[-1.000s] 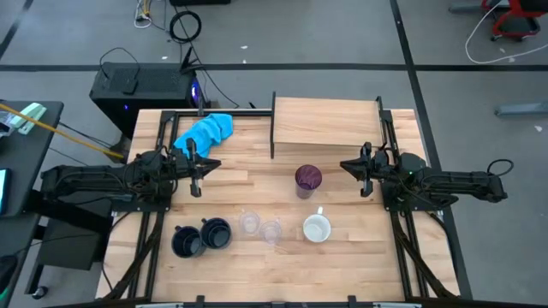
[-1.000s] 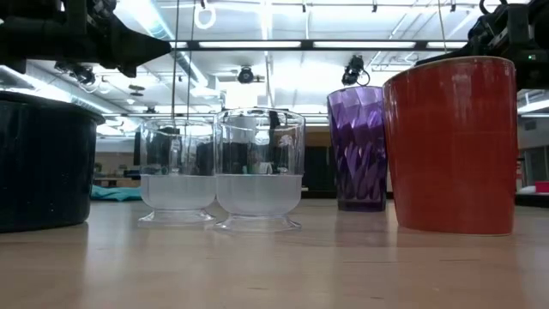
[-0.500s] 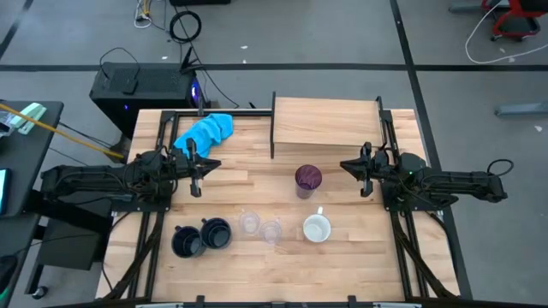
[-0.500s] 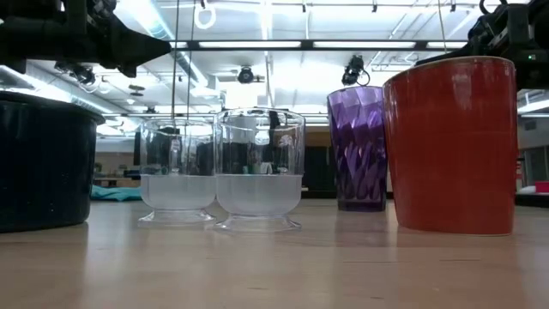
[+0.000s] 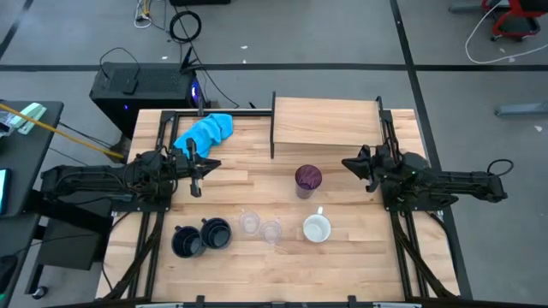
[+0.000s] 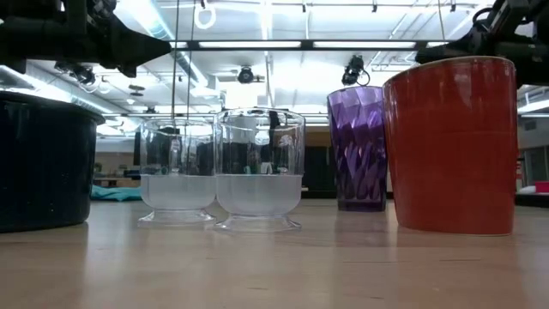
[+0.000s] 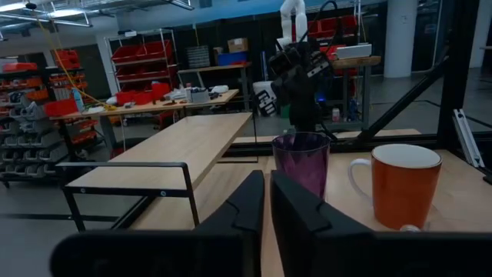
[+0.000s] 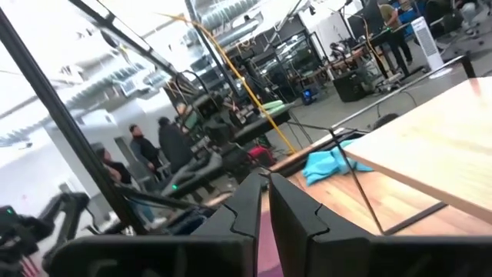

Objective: Stack small to large cups/mugs on shelf
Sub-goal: Put the purple cup on the shelf

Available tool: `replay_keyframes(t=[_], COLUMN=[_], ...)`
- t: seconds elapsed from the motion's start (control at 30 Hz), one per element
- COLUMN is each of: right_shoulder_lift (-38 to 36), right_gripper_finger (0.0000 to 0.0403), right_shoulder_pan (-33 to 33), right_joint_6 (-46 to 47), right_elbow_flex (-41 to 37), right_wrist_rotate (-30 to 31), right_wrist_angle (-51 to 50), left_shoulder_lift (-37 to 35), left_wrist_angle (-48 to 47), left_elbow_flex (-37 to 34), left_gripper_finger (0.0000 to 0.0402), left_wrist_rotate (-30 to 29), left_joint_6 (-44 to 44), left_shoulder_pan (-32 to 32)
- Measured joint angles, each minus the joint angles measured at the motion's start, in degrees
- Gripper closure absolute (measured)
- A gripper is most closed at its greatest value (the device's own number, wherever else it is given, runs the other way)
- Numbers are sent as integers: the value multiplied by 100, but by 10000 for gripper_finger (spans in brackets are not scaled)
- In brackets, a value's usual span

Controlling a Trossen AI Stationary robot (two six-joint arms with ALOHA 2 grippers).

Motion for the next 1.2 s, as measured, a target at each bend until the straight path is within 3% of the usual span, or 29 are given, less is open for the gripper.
replay_keyframes(t=[0.3, 0.43, 0.57, 0.93, 1.2], right_shoulder_lift=[13, 298, 1018, 3503, 4497], right_gripper_finger=[368, 368, 368, 364, 307], right_shoulder_pan=[0, 0, 0, 0, 0], right_joint_6=[25, 211, 181, -983, -1736], right_elbow_flex=[2, 284, 851, 2926, 4050], right_wrist_rotate=[20, -84, -194, -152, -151], right_wrist_angle=[437, 179, -554, -2964, -4035], left_shoulder_lift=[-1, -1, -1, -1, -1], left_wrist_angle=[0, 1, 1, 1, -1], left_elbow_flex=[0, -1, -1, -1, 0], left_gripper_finger=[368, 363, 361, 371, 361], left_wrist_rotate=[-1, 0, 0, -1, -1], left_joint_6=[-2, -2, -2, -2, -2], left_shoulder_pan=[1, 1, 2, 1, 1])
